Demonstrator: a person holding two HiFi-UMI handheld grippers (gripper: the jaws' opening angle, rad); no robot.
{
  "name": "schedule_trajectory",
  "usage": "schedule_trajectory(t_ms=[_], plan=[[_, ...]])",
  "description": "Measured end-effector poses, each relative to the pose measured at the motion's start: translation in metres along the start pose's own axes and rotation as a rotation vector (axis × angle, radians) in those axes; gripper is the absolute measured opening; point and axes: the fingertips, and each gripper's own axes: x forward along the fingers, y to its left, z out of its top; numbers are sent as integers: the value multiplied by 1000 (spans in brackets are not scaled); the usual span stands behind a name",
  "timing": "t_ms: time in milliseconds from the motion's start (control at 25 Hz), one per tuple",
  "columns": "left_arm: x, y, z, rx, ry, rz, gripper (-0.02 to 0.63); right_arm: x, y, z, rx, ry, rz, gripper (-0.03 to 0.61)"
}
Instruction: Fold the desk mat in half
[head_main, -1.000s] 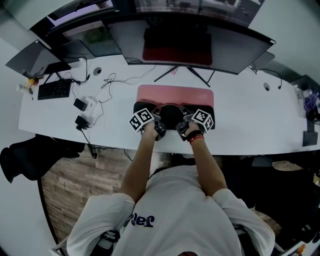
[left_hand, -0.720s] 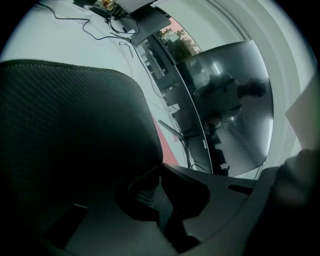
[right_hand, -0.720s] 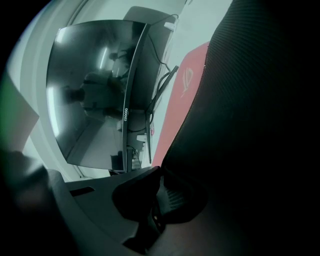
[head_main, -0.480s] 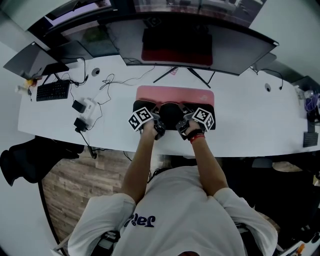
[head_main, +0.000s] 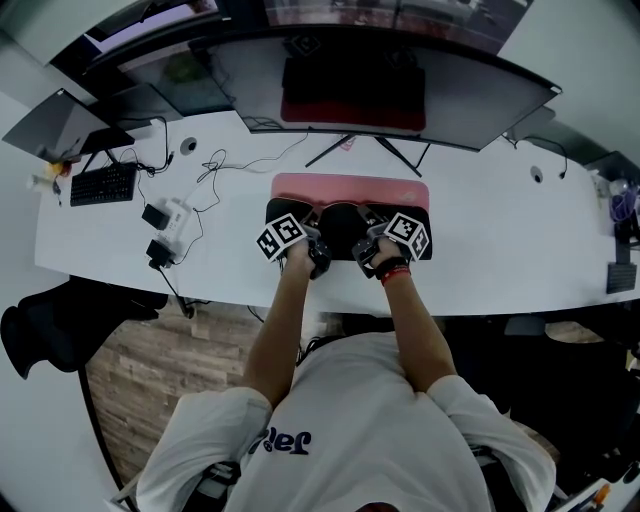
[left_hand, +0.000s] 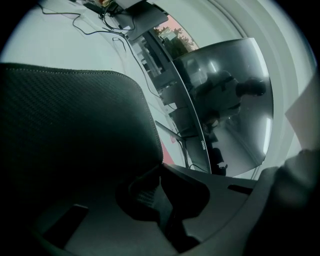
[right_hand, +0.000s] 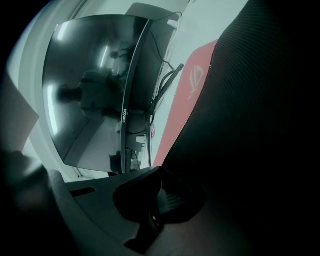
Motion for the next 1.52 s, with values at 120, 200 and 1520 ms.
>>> schedule_trajectory(t_ms=[120, 200, 1520], plan=[[2, -2, 4, 1, -3, -3, 29, 4, 2, 3, -5, -3, -9, 17], [5, -4, 7, -2, -8, -7, 29, 6, 6, 6, -14, -3, -2, 15], [59, -21, 41, -26, -2, 14, 65, 42, 31, 41, -116, 15, 63, 14]])
